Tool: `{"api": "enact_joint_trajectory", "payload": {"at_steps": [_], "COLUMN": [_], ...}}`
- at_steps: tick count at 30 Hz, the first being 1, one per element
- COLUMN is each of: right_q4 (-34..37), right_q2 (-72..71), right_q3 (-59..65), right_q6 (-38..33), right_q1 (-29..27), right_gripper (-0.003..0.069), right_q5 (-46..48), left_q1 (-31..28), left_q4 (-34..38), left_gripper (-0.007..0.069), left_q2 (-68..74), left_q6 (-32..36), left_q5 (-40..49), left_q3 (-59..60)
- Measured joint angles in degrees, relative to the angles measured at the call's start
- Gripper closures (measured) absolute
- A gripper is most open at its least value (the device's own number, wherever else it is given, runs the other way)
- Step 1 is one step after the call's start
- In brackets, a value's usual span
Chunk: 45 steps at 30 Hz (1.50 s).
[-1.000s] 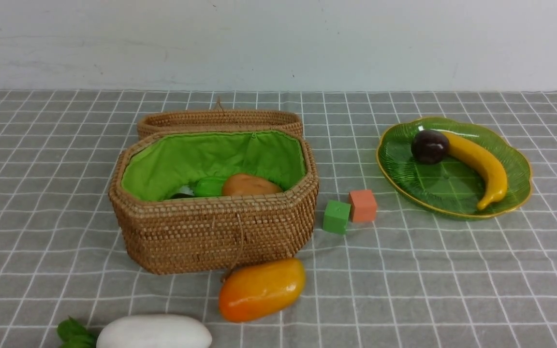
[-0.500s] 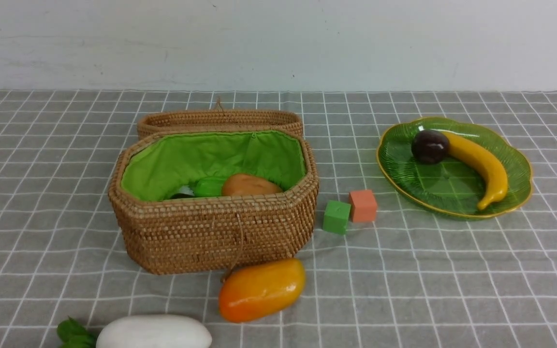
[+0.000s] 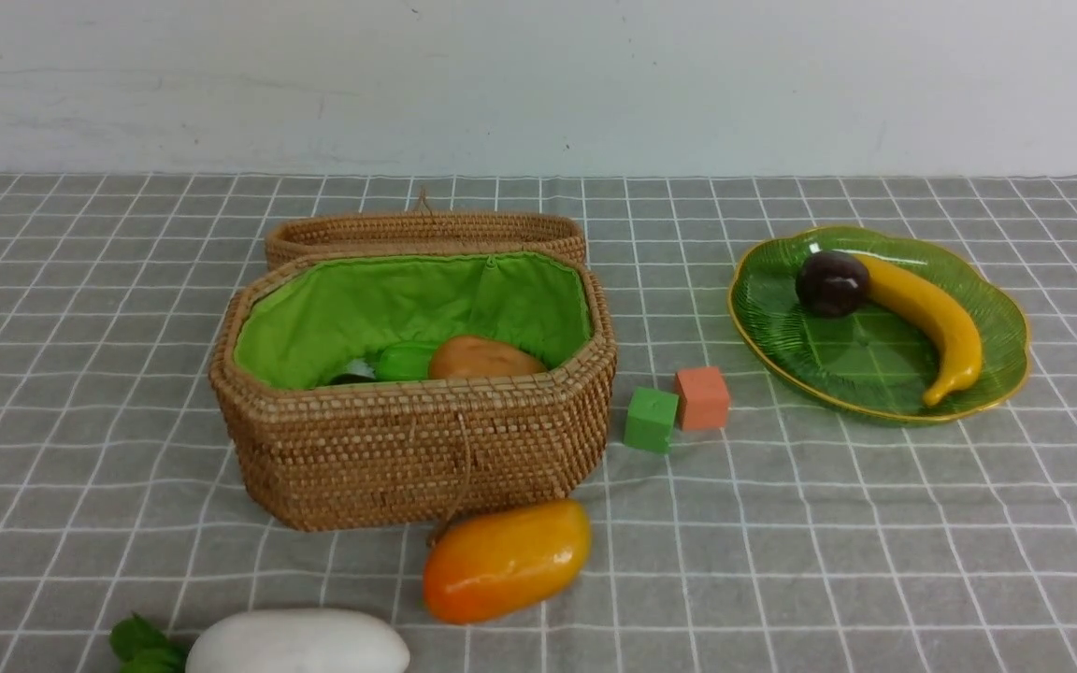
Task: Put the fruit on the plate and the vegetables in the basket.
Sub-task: Take a chayote with your left arm and place it on the basket on the left.
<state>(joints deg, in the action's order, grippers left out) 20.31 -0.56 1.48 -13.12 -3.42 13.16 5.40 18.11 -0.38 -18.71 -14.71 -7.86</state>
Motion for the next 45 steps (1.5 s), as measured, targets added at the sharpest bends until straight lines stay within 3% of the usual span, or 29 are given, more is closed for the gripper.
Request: {"api": "enact_joint_trajectory", "payload": {"at_steps": [6,7,8,9,11,13,19,20,21,23,25,26,28,35,40,45], "right_q4": [0.00,0.00,0.00,0.00,0.00,0.00,0.00,0.00,0.00,0.00,0.00,0.00,0.00,0.00,0.00,0.00], "right_q2": [0.00,0.00,0.00,0.00,0.00,0.00,0.00,0.00,0.00,0.00,0.00,0.00,0.00,0.00,0.00,0.00], "right_q3": [0.00,0.00,0.00,0.00,0.00,0.00,0.00,0.00,0.00,0.00,0.00,0.00,0.00,0.00,0.00,0.00], "right_q6": [0.00,0.00,0.00,0.00,0.00,0.00,0.00,0.00,0.00,0.00,0.00,0.00,0.00,0.00,0.00,0.00], "right_q1": [0.00,0.00,0.00,0.00,0.00,0.00,0.00,0.00,0.00,0.00,0.00,0.00,0.00,0.00,0.00,0.00], "right_gripper": [0.0574,0.0571,0.0571,0.0568,0.0565,0.0564,0.0552,0.0550,0.0549,0.0547,0.0546,0.0545,0.0540,0.0530,0.0525,0.0519], "right_q5": [0.00,0.00,0.00,0.00,0.00,0.00,0.00,0.00,0.00,0.00,0.00,0.00,0.06,0.17,0.17,0.17], "left_q1": [0.00,0.00,0.00,0.00,0.00,0.00,0.13,0.45,1.85,3.14,7.27,10.03,13.00,16.00,16.00,16.00], "left_q4": [-8.34,-9.81,-10.02,-11.40,-12.48,-12.99,-12.35,-12.18,-11.00,-9.76,-7.04,-6.26,-7.24,-16.80,-17.20,-15.59], "left_gripper": [0.0386,0.0386,0.0386,0.0386,0.0386,0.0386,0.0386,0.0386,0.0386,0.0384,0.0365,0.0339,0.0280,-0.0015,-0.0038,0.0013], "left_q2": [8.15,12.29,12.81,17.22,23.29,28.52,40.96,42.87,47.14,49.48,54.38,57.10,60.71,74.41,80.52,88.59], "left_q6": [-0.39,-0.39,-0.39,-0.39,-0.39,-0.45,1.44,4.05,11.18,16.30,27.99,33.44,37.86,41.26,43.31,47.38], "left_q5": [20.72,29.09,31.56,41.23,52.18,58.04,60.94,61.40,62.64,63.33,65.00,65.48,64.77,56.24,53.33,54.76], "left_q3": [-23.93,-29.50,-30.82,-34.40,-36.84,-36.90,-36.90,-36.90,-36.97,-37.15,-37.95,-38.75,-39.16,-39.16,-39.20,-39.27]}}
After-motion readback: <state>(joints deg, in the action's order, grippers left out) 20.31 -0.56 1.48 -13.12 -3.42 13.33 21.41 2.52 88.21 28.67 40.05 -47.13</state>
